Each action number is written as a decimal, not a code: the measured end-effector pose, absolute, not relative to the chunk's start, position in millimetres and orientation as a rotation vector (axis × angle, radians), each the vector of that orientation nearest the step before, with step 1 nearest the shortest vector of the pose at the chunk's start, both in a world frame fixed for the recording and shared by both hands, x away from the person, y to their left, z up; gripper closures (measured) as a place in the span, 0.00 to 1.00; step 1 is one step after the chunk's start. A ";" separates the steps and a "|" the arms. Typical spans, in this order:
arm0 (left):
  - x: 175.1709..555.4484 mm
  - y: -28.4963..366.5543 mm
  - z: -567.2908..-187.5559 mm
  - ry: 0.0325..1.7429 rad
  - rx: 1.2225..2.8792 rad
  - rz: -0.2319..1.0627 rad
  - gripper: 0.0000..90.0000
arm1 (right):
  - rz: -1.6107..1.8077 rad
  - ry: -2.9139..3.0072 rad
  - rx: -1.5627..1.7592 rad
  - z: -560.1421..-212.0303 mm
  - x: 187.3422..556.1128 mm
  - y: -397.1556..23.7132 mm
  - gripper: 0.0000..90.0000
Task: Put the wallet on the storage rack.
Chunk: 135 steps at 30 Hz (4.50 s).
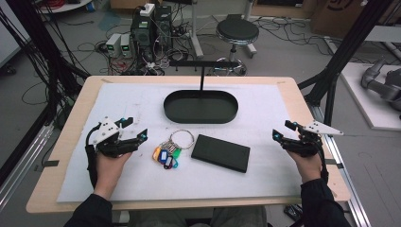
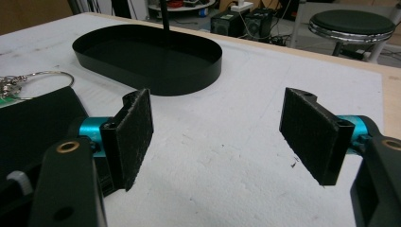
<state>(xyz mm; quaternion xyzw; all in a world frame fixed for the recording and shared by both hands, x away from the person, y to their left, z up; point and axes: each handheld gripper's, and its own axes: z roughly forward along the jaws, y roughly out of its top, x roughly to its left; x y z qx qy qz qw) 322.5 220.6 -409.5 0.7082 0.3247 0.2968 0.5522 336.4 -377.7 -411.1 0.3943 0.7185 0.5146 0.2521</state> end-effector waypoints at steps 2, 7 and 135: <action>323.2 219.4 -410.6 0.764 1.681 0.703 0.31 | 1.410 1.942 1.071 -410.7 336.3 -377.8 0.30; 325.1 218.4 -410.2 0.769 1.682 0.702 0.31 | 1.427 1.944 1.058 -409.3 335.8 -376.4 0.26; 372.6 43.9 -427.8 0.241 2.006 0.584 0.81 | 1.484 2.197 0.978 -416.8 318.8 -324.1 0.60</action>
